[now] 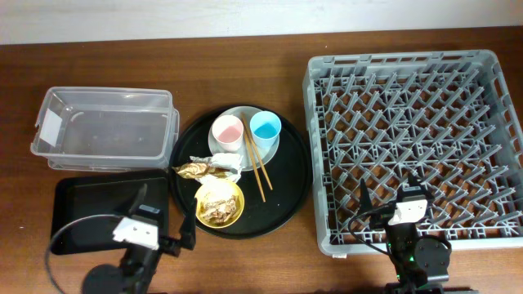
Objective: Sort waste into correct bins and load items into the dishwasher rack
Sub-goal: 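Move the left gripper to the snack wrapper on the round tray, then grasp the brown snack wrapper and drop it into the clear bin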
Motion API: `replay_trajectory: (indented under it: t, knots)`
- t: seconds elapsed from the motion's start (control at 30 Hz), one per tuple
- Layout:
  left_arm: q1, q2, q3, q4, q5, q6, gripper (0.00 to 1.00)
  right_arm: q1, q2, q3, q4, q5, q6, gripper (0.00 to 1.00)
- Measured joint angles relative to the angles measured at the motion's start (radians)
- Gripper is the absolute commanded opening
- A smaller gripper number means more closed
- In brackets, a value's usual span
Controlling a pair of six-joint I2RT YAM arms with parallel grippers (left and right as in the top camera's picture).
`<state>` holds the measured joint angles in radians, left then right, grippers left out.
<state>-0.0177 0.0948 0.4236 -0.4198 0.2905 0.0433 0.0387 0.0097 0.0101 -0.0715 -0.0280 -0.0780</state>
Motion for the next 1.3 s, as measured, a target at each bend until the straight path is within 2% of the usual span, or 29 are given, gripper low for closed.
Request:
replay_trajectory:
  t: [0.03,0.1,0.17,0.2,0.3,0.37,0.47,0.53,0.57,0.63,0.67,0.77,0.83,1.07,1.17,1.27,1.3]
  knots:
    - [0.000,0.056,0.108,-0.099,0.010,0.002,0.99,0.000,-0.001,0.000,0.000,0.000,0.000,0.98]
    - [0.000,0.275,0.372,-0.293,0.049,0.003,0.99,0.000,-0.002,0.000,0.000,0.000,0.001,0.98]
    - [0.000,0.570,0.635,-0.562,0.089,0.002,0.99,0.000,0.000,0.000,0.000,0.000,0.000,0.98]
    - [0.000,0.701,0.730,-0.643,0.103,0.002,0.99,0.000,0.001,0.000,0.000,0.000,0.000,0.98]
    - [-0.001,0.967,0.826,-0.714,0.131,0.002,0.97,0.000,0.001,0.000,-0.001,0.000,-0.001,0.98]
    - [-0.002,1.118,0.829,-0.724,0.145,-0.002,0.00,0.000,0.001,0.000,-0.001,0.000,0.000,0.99]
    - [-0.002,1.283,0.832,-0.726,0.137,-0.102,0.00,0.000,0.001,0.000,-0.001,0.000,0.000,0.98]
    - [-0.009,1.338,0.818,-0.676,0.028,-0.273,0.00,0.000,0.001,0.000,-0.001,0.000,0.000,0.98]
    - [-0.029,1.337,0.806,-0.647,-0.063,-0.422,0.07,0.000,0.002,0.000,-0.001,0.000,0.000,0.98]
    - [-0.061,1.334,0.759,-0.562,-0.169,-0.684,0.61,0.000,0.001,0.000,-0.001,0.000,-0.001,0.98]
    - [-0.071,1.334,0.708,-0.508,-0.201,-0.827,0.62,0.000,0.001,0.000,-0.001,0.000,0.000,0.98]
    - [-0.088,1.336,0.584,-0.344,-0.236,-1.000,0.68,0.000,0.001,0.000,-0.001,0.000,0.000,0.98]
    - [-0.103,1.349,0.530,-0.227,-0.240,-1.028,0.68,0.000,0.000,0.000,0.000,0.000,-0.001,0.98]
    - [-0.133,1.542,0.520,-0.126,-0.246,-1.084,0.61,0.000,0.000,0.000,-0.001,0.000,0.000,0.98]
    - [-0.150,1.569,0.521,-0.095,-0.285,-1.085,0.30,0.000,0.000,0.000,-0.001,0.000,0.000,0.98]
    - [-0.156,1.579,0.521,-0.080,-0.288,-1.088,0.29,0.000,0.000,0.000,-0.001,0.000,0.000,0.98]
    - [-0.156,1.579,0.521,-0.082,-0.288,-1.088,0.23,0.000,0.000,0.000,-0.001,0.000,0.000,0.98]
